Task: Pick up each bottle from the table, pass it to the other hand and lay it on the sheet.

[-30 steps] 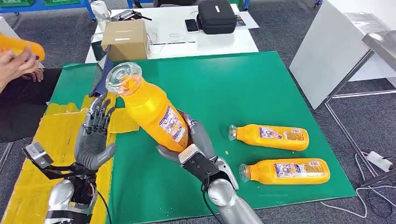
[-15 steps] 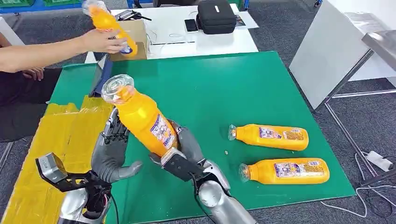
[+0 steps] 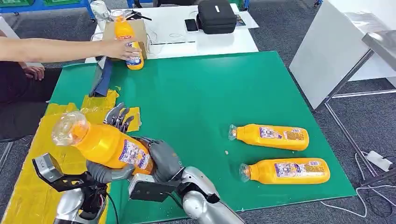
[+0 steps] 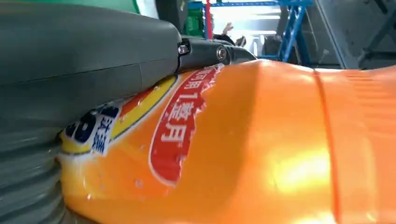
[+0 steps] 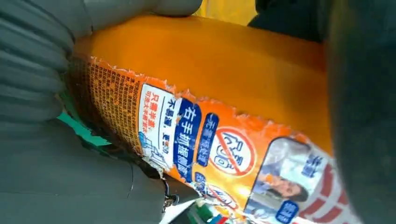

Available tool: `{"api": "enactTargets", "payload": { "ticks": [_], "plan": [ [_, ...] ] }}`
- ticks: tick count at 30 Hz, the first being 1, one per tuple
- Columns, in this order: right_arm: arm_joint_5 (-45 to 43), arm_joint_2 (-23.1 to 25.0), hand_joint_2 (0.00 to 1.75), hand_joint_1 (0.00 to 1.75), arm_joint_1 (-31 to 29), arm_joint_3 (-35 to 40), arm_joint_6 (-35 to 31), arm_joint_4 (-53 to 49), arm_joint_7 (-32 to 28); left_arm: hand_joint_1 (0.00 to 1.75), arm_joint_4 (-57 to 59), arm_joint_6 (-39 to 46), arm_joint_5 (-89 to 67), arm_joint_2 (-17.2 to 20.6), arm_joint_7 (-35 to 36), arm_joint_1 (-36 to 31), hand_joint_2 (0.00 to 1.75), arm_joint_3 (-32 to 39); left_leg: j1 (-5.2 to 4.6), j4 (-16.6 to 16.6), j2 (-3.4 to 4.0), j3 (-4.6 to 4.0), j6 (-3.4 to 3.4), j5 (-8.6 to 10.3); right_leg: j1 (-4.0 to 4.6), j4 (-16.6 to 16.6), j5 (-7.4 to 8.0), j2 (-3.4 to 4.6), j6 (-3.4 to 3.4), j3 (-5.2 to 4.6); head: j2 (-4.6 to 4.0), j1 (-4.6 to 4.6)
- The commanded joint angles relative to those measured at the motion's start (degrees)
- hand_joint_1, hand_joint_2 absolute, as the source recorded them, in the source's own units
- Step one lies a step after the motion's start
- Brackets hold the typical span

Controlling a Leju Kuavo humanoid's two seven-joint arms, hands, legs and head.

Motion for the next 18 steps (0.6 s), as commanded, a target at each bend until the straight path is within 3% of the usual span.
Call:
{"api": "enactTargets", "payload": {
  "ticks": [1, 8, 11, 14, 15, 16, 18],
  "plan": [
    [0.4, -1.4, 1.75, 1.75, -1.0, 12.9, 2.4, 4.1, -1.6, 1.75, 6.9, -0.1, -1.3, -0.1, -0.9, -3.8, 1.75, 3.8, 0.05, -0.1, -0.05, 0.33, -0.03, -0.04, 0.08, -0.1, -0.08, -0.14, -0.15, 0.33, 0.0, 0.0],
    [-0.9, -4.1, 1.75, 1.75, 0.6, 7.2, -0.7, 0.3, 1.3, 1.75, 4.1, 1.1, -5.3, -0.7, -2.6, -2.6, 1.75, 3.1, 0.02, -0.1, -0.13, 0.17, 0.01, 0.01, 0.07, -0.1, -0.05, -0.22, -0.06, 0.19, 0.0, 0.02],
    [1.2, -8.1, 1.75, 1.75, 5.2, 2.1, -4.4, -5.5, 3.2, 1.75, 1.7, 6.4, -13.4, -0.2, -5.0, -1.0, 1.75, 3.5, 0.04, -0.1, -0.19, 0.21, 0.02, 0.01, 0.09, -0.1, -0.07, -0.3, -0.08, 0.27, 0.0, 0.02],
    [2.2, -11.9, 1.75, 1.75, 9.0, -2.5, -3.8, -11.2, 3.1, 1.75, -0.2, 10.8, -19.7, -0.3, -6.2, 0.4, 1.75, 4.3, 0.06, -0.1, -0.34, 0.33, 0.04, -0.02, 0.12, -0.2, -0.12, -0.47, -0.1, 0.44, 0.0, -0.02],
    [2.3, -13.8, 1.75, 0.66, 10.9, -4.9, -4.1, -14.0, 3.5, 1.75, -0.5, 13.6, -23.2, -0.2, -6.4, 0.8, 1.75, 4.5, 0.03, -0.1, -0.32, 0.19, 0.03, 0.0, 0.09, -0.2, -0.09, -0.39, -0.06, 0.29, 0.0, 0.0],
    [2.8, -14.5, 1.75, 0.0, 11.6, -5.8, -3.6, -15.3, 3.1, 1.75, -0.4, 13.4, -23.2, -0.1, -6.4, 0.9, 1.75, 4.7, 0.02, -0.1, -0.31, 0.28, 0.05, -0.04, 0.08, -0.1, -0.13, -0.39, -0.08, 0.38, 0.0, 0.0],
    [2.9, -17.6, 1.75, 0.0, 14.9, -9.8, -3.9, -20.0, 4.0, 1.75, -0.3, 21.6, -32.7, 0.0, -6.9, 1.6, 1.75, 5.1, 0.02, -0.1, -0.24, 0.24, 0.05, -0.05, 0.06, -0.1, -0.12, -0.34, -0.07, 0.33, 0.0, 0.04]
  ]
}}
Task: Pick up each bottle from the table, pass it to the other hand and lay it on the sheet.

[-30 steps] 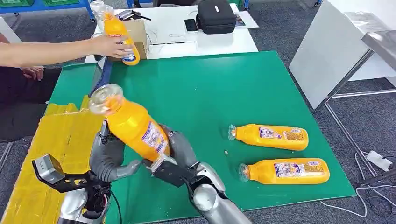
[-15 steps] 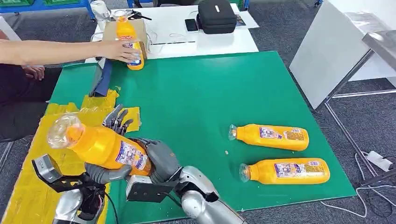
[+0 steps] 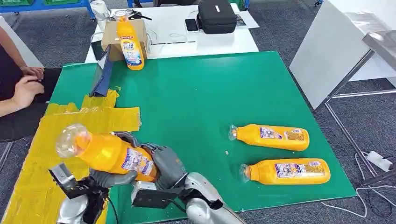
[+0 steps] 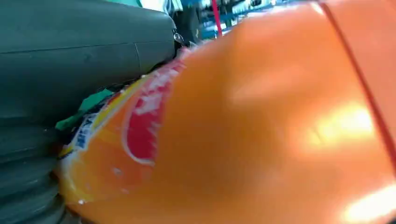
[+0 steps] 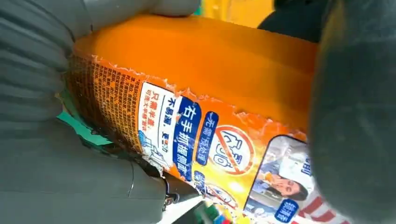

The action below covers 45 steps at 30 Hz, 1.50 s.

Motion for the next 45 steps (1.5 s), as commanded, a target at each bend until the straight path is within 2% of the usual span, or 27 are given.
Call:
{"api": "enactTargets", "payload": {
  "ticks": [1, 3, 5, 8, 9, 11, 13, 16, 17, 19, 21, 26, 27, 30, 33, 35, 36, 39, 41, 42, 43, 45],
  "plan": [
    [1.3, -13.3, 1.75, 0.0, 11.7, -10.9, 0.6, -16.3, 0.5, 1.75, -0.2, 14.8, -16.1, 0.1, -1.1, -0.6, 1.75, 4.0, 0.05, -0.1, -0.26, 0.35, 0.03, -0.05, 0.08, -0.1, -0.14, -0.37, -0.11, 0.45, 0.0, -0.02],
    [1.3, -13.5, 1.75, 0.0, 12.0, -11.3, 1.0, -16.7, 0.3, 1.75, -0.2, 14.9, -16.2, 0.1, -1.1, -0.5, 1.75, 4.1, -0.01, -0.1, -0.38, 0.27, 0.06, -0.05, 0.05, -0.1, -0.15, -0.48, -0.11, 0.4, 0.0, 0.0],
    [1.8, -13.3, 1.75, 0.0, 12.5, -11.7, 0.5, -17.3, 0.5, 1.75, 0.2, 16.9, -18.8, 0.3, -1.1, -0.6, 1.75, 3.9, -0.05, 0.0, -0.13, 0.22, 0.04, -0.11, 0.03, 0.0, -0.11, -0.22, -0.12, 0.28, 0.0, -0.04],
    [1.3, -20.9, 1.75, 0.0, 19.6, -18.3, -2.4, -28.3, -0.1, 1.75, 2.8, 30.7, -35.5, 1.7, 1.1, 0.7, 1.75, 4.6, -0.06, -0.1, -0.22, 0.09, 0.08, -0.07, -0.01, -0.1, -0.08, -0.27, -0.04, 0.19, 0.0, -0.02],
    [-0.3, -23.9, 1.75, 0.0, 22.3, -21.4, -2.0, -32.0, -1.5, 1.75, 3.9, 31.9, -36.6, 2.0, 1.2, 1.2, 1.75, 5.1, -0.06, -0.1, -0.23, 0.2, 0.09, -0.1, 0.01, -0.1, -0.12, -0.31, -0.07, 0.29, 0.0, -0.04],
    [-0.3, -24.8, 1.75, 0.0, 24.4, -24.9, -0.8, -34.3, -2.6, 1.75, 5.0, 33.8, -39.5, 2.4, 1.4, 1.3, 1.75, 5.3, -0.09, -0.1, -0.36, 0.22, 0.1, -0.08, -0.03, -0.1, -0.15, -0.43, -0.03, 0.32, 0.0, -0.02],
    [-2.4, -28.6, 1.75, 0.0, 27.9, -29.3, -1.3, -38.8, -3.2, 1.75, 7.8, 37.3, -46.8, 3.0, 4.4, 1.1, 1.75, 5.5, -0.08, -0.1, -0.34, 0.35, 0.11, -0.17, -0.01, -0.1, -0.22, -0.4, -0.07, 0.48, 0.0, 0.0],
    [-8.5, -34.5, 1.75, 0.0, 34.2, -37.3, 1.7, -45.2, -4.9, 1.75, 14.9, 42.7, -62.2, 5.0, 11.0, 0.0, 1.75, 4.3, -0.12, -0.1, -0.29, 0.34, 0.13, -0.19, -0.06, -0.1, -0.24, -0.35, -0.04, 0.46, 0.0, -0.02],
    [-9.7, -36.9, 1.75, 0.0, 36.8, -40.6, 3.2, -47.9, -5.3, 1.75, 18.8, 44.0, -71.5, 5.7, 16.0, -0.6, 1.75, 3.4, -0.18, -0.1, -0.43, 0.24, 0.18, -0.16, -0.16, -0.1, -0.27, -0.46, 0.07, 0.38, 0.0, -0.02],
    [-7.7, -39.5, 1.75, 0.0, 40.7, -45.3, 4.2, -51.2, -4.8, 1.75, 24.4, 43.9, -74.3, 5.9, 18.3, -1.9, 1.75, 2.4, -0.29, -0.1, -0.45, 0.24, 0.22, -0.2, -0.21, -0.1, -0.29, -0.49, 0.09, 0.37, 0.0, -0.04],
    [-9.3, -40.9, 1.75, 0.0, 44.4, -50.0, 7.0, -54.3, -3.5, 1.75, 29.4, 43.9, -75.6, 6.6, 19.9, -3.1, 1.75, 1.1, -0.4, -0.1, -0.48, 0.19, 0.28, -0.21, -0.32, 0.0, -0.31, -0.51, 0.14, 0.31, 0.0, -0.04],
    [-9.3, -40.2, 1.75, 0.0, 43.7, -50.1, 8.0, -54.3, -3.5, 1.75, 29.5, 44.2, -75.5, 7.0, 20.2, -3.0, 1.75, 0.7, -0.41, -0.1, -0.07, 0.14, 0.31, -0.29, -0.32, -0.1, -0.18, -0.09, 0.15, 0.14, 0.0, -0.04],
    [-8.4, -41.1, 1.75, 0.0, 44.1, -50.3, 8.2, -54.4, -2.6, 1.75, 29.7, 42.6, -76.5, 7.5, 20.9, -3.0, 1.75, -0.1, -0.34, -0.1, -0.02, 0.36, 0.27, -0.37, -0.22, -0.1, -0.24, -0.1, 0.04, 0.37, 0.0, -0.04],
    [-11.9, -44.5, 1.75, 0.0, 45.5, -54.8, 10.9, -55.6, -0.6, 1.75, 33.2, 40.4, -75.7, 8.6, 20.9, -3.7, 1.75, -1.4, -0.4, 0.0, 0.08, 0.24, 0.3, -0.37, -0.29, 0.0, -0.2, 0.0, 0.11, 0.23, 0.0, -0.04],
    [-13.1, -44.5, 1.75, 0.0, 45.5, -57.2, 13.2, -55.7, -0.7, 1.75, 34.8, 40.3, -74.7, 9.0, 20.3, -4.2, 1.75, -1.8, -0.37, 0.0, 0.13, 0.36, 0.29, -0.4, -0.25, -0.1, -0.21, 0.01, 0.07, 0.36, 0.0, -0.07],
    [-15.9, -47.6, 1.75, 0.0, 45.4, -59.3, 17.4, -55.1, 0.8, 0.0, 36.5, 36.6, -71.6, 10.7, 17.2, -5.3, 1.75, -3.5, -0.36, -0.1, 0.1, 0.46, 0.31, -0.33, -0.26, -0.1, -0.18, 0.0, 0.09, 0.53, 0.0, -0.04],
    [-17.6, -49.6, 1.75, 0.0, 45.1, -60.8, 19.5, -54.6, 1.9, 0.0, 37.6, 36.0, -71.9, 11.9, 17.8, -6.0, 0.0, -4.6, -0.39, -0.1, 0.13, 0.47, 0.38, -0.37, -0.29, -0.1, -0.19, 0.07, 0.17, 0.54, 0.0, -0.07],
    [-24.1, -57.1, 1.75, 0.0, 51.0, -70.1, 26.4, -56.4, 7.4, 0.0, 38.1, 35.3, -64.8, 12.2, 13.2, -7.9, 0.0, -4.4, -0.43, 0.0, 0.02, 0.61, 0.59, -0.64, -0.33, 0.0, -0.33, 0.01, 0.32, 0.76, 0.0, -0.09],
    [-27.9, -59.2, 1.75, 0.0, 53.5, -75.6, 30.3, -56.5, 10.3, 0.0, 35.9, 32.5, -57.3, 12.6, 9.1, -8.6, 0.0, -4.5, -0.49, 0.0, -0.05, 0.69, 0.59, -0.67, -0.43, 0.1, -0.41, -0.02, 0.44, 0.81, 0.0, -0.07],
    [-28.4, -59.4, 1.75, 0.0, 52.9, -76.0, 31.5, -55.5, 10.8, 0.0, 34.5, 30.7, -53.3, 12.4, 7.1, -8.6, 0.0, -4.0, -0.46, 0.1, -0.05, 0.6, 0.6, -0.66, -0.39, 0.1, -0.39, -0.04, 0.4, 0.72, 0.0, -0.07],
    [-26.8, -60.8, 1.75, 0.0, 52.0, -75.3, 32.0, -53.5, 11.8, 0.0, 32.2, 23.7, -42.6, 11.9, 2.0, -8.7, 0.0, -2.5, -0.44, 0.1, 0.05, 0.65, 0.6, -0.67, -0.39, 0.0, -0.37, 0.04, 0.37, 0.79, 0.0, -0.07],
    [-25.9, -62.5, 1.75, 0.0, 49.4, -73.0, 31.9, -50.0, 12.2, 0.0, 29.3, 19.7, -35.8, 11.8, 0.3, -8.5, 0.0, -1.2, -0.38, 0.0, 0.17, 0.74, 0.72, -0.52, -0.33, -0.2, -0.18, 0.15, 0.43, 0.88, 0.0, -0.04]
  ]
}}
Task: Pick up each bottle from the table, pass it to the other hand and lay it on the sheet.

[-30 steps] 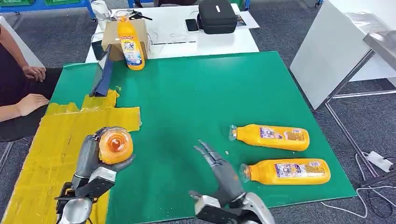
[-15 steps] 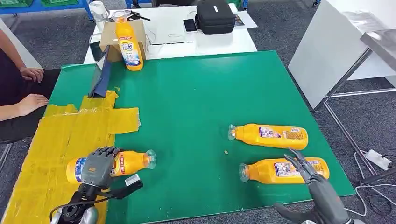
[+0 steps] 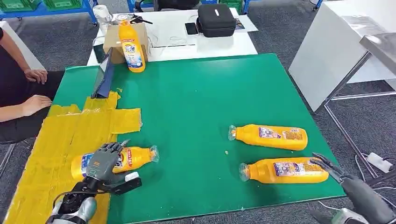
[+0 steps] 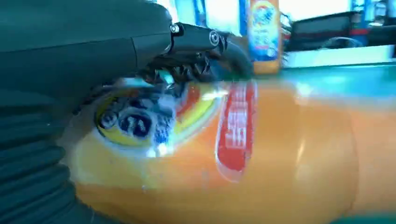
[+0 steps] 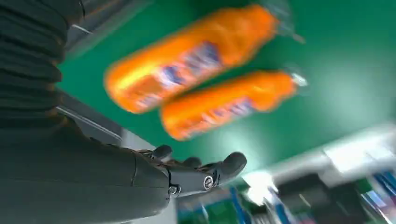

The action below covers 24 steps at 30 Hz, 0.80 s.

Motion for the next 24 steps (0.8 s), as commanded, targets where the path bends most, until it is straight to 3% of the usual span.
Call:
{"api": "enactTargets", "payload": {
  "ticks": [1, 7, 24],
  "plan": [
    [0.2, -8.7, 1.75, 0.0, -1.4, -6.9, 4.1, 7.8, 4.4, 0.0, -2.9, -18.8, 31.4, 1.0, -12.6, -1.4, 0.0, 1.4, 0.02, 0.0, 0.14, -0.01, -0.19, 0.1, 0.04, 0.0, 0.1, 0.04, -0.18, -0.01, 0.0, -0.02],
    [5.2, -8.5, 1.75, 0.0, -0.7, -4.5, 1.5, 12.9, 4.2, 0.0, -15.9, -33.1, 53.5, -1.6, -13.7, -0.2, 0.0, 9.4, 0.1, 0.1, -0.01, -0.14, -0.07, 0.22, 0.14, -0.1, 0.14, -0.11, -0.15, -0.01, 0.0, 0.02],
    [7.5, -7.9, 1.75, 0.0, -6.4, 3.1, 1.0, 17.9, 4.2, 0.0, -20.0, -37.6, 59.9, -3.0, -14.2, 0.7, 0.0, 11.0, 0.08, 0.0, 0.13, -0.17, -0.14, 0.17, 0.13, -0.2, 0.13, -0.07, -0.12, -0.2, 0.0, -0.02]
  ]
}}
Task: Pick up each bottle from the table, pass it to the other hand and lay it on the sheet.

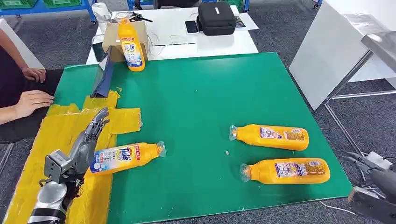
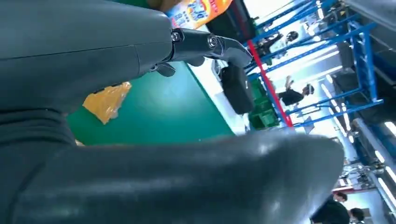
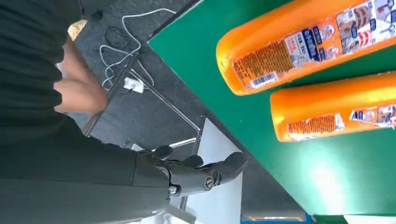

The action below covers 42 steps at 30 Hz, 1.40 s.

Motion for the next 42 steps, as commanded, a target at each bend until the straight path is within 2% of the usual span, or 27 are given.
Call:
{"api": "enactTargets", "payload": {
  "ticks": [1, 4, 10, 12, 15, 20, 27, 32, 37, 42],
  "plan": [
    [1.5, 1.6, 1.75, 0.0, -5.3, 7.4, -0.4, 6.4, -0.3, 0.0, -0.4, -2.3, 2.1, -2.0, 0.3, -0.6, 0.0, 1.3, 0.09, 0.0, 0.02, 0.12, -0.04, -0.01, 0.11, -0.1, 0.03, -0.05, -0.13, 0.17, 0.0, 0.0],
    [4.1, 2.8, 1.75, 0.0, -11.4, 13.4, -1.3, 11.1, -0.9, 0.0, -0.5, -2.7, 2.4, -2.2, 0.6, -1.4, 0.0, 0.1, 0.16, -0.1, 0.06, 0.18, -0.05, 0.02, 0.19, -0.3, 0.08, -0.06, -0.18, 0.25, 0.0, -0.02],
    [5.9, 2.8, 1.75, 0.0, -13.5, 15.6, -2.0, 12.6, -0.8, 0.0, -0.6, -2.6, 2.4, -2.1, 0.9, -1.4, 0.0, -0.3, 0.13, -0.1, 0.05, 0.16, -0.05, 0.02, 0.16, -0.2, 0.04, -0.12, -0.16, 0.17, 0.0, -0.02],
    [6.9, 3.2, 1.75, 0.0, -16.9, 18.3, -1.5, 14.9, -0.7, 0.0, -0.7, -2.9, 2.6, -2.2, 0.8, -1.7, 0.0, -0.7, 0.11, -0.1, 0.07, 0.15, -0.05, 0.0, 0.14, -0.2, 0.03, -0.08, -0.13, 0.14, 0.0, -0.02],
    [9.1, 4.1, 1.75, 0.0, -25.6, 24.1, -0.7, 20.5, -0.9, 0.0, -0.6, -3.3, 3.5, -2.5, 1.0, -2.8, 0.0, -1.6, 0.17, -0.1, 0.17, 0.18, -0.05, 0.01, 0.2, -0.3, 0.1, 0.01, -0.17, 0.21, 0.0, -0.02],
    [11.1, 5.9, 1.75, 0.0, -36.9, 31.8, 0.4, 28.6, -1.2, 0.0, -0.1, -3.5, 3.9, -2.6, 1.3, -3.8, 0.0, -2.7, 0.16, -0.1, 0.38, 0.17, -0.05, 0.05, 0.19, -0.3, 0.21, 0.22, -0.15, 0.1, 0.0, -0.02],
    [17.6, 13.5, 1.75, 0.0, -50.9, 45.8, -1.9, 44.5, -2.6, 0.0, 2.0, -3.6, 4.5, -3.2, 1.5, -6.1, 0.0, -3.7, 0.21, -0.2, 0.36, 0.28, -0.07, 0.07, 0.25, -0.3, 0.21, 0.22, -0.18, 0.24, 0.0, -0.02],
    [18.8, 17.1, 1.75, 0.0, -55.1, 52.9, -2.0, 51.6, -3.1, 0.0, 3.2, -3.6, 4.6, -3.4, 1.6, -7.8, 0.0, -4.3, 0.16, -0.1, 0.32, 0.18, -0.05, 0.06, 0.17, -0.2, 0.15, 0.22, -0.1, 0.12, 0.0, -0.02],
    [17.3, 19.7, 1.75, 0.0, -52.9, 56.9, -2.4, 54.6, -5.3, 0.0, 5.1, -3.2, 4.8, -3.6, 2.0, -9.8, 0.0, -5.1, 0.23, -0.1, 0.18, 0.22, -0.06, 0.07, 0.25, -0.2, 0.13, 0.08, -0.12, 0.21, 0.0, -0.02],
    [16.2, 19.4, 1.75, 0.0, -52.4, 59.1, -1.4, 53.0, -5.7, 0.0, 5.1, -2.8, 5.0, -3.4, 2.1, -9.8, 0.0, -5.1, 0.21, -0.1, 0.29, 0.52, -0.1, -0.01, 0.23, -0.2, 0.11, 0.24, -0.14, 0.41, 0.0, 0.02]
  ]
}}
